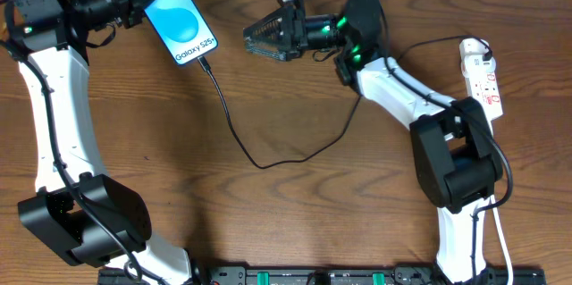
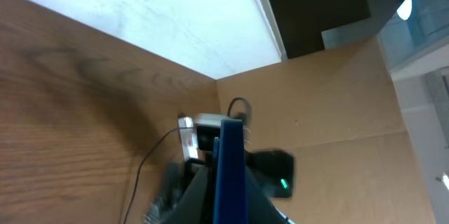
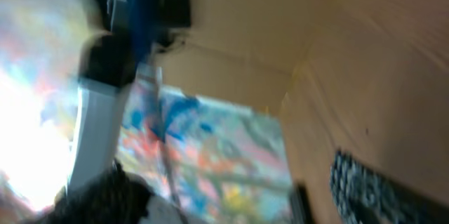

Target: Plug charger to phone and switch on socket

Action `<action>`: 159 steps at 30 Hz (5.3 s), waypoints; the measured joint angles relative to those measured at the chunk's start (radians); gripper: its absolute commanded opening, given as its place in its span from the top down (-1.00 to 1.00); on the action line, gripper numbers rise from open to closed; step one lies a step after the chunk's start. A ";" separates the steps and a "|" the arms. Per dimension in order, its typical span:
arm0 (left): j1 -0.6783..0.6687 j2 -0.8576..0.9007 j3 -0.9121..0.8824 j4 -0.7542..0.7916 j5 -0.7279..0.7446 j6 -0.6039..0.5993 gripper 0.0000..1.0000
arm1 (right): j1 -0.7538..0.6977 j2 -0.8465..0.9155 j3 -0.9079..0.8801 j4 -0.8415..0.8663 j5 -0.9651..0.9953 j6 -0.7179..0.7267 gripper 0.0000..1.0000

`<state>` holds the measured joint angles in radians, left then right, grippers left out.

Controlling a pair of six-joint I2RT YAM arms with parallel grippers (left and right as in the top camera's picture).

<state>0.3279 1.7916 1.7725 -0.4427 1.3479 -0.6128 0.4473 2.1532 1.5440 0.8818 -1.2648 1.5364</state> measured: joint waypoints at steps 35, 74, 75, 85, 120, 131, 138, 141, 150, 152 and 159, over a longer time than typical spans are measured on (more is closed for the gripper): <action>-0.150 0.000 -0.003 -0.417 -0.237 0.323 0.85 | -0.037 -0.044 -0.002 -1.501 0.511 -0.930 -0.63; -0.455 0.117 -0.225 -0.263 -0.569 0.295 0.85 | -0.037 -0.400 -0.001 -1.791 0.932 -0.965 -0.61; -0.462 0.139 -0.225 -0.259 -0.569 0.291 0.85 | -0.037 -0.400 -0.002 -1.791 0.933 -0.965 -0.61; -0.533 0.330 -0.227 -0.172 -0.542 0.209 0.85 | -0.037 -0.400 -0.002 -1.795 0.944 -0.970 -0.62; -0.690 0.385 -0.227 -0.041 -0.667 0.048 0.85 | -0.018 -0.400 -0.002 -1.804 0.970 -0.978 -0.64; -0.690 0.386 -0.227 -0.039 -0.746 0.037 0.85 | -0.005 -0.400 -0.002 -1.805 0.970 -0.978 -0.64; -0.690 0.396 -0.227 -0.039 -0.754 0.041 0.86 | -0.005 -0.400 -0.001 -1.805 0.970 -0.978 -0.63; -0.690 0.421 -0.227 -0.039 -0.754 0.041 0.85 | -0.005 -0.400 -0.001 -1.805 0.970 -0.978 -0.63; -0.689 0.434 -0.227 -0.039 -0.741 0.042 0.85 | -0.005 -0.400 -0.002 -1.805 0.970 -0.978 -0.63; -0.690 0.434 -0.227 -0.039 -0.741 0.043 0.84 | -0.005 -0.400 -0.002 -1.805 0.970 -0.978 -0.63; -0.689 0.434 -0.227 -0.048 -0.737 0.045 0.67 | -0.005 -0.400 -0.002 -1.806 0.970 -0.978 -0.65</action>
<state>-0.3614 2.2257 1.5452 -0.4908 0.6109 -0.5674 0.4427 1.7535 1.5425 -0.9237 -0.2943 0.5579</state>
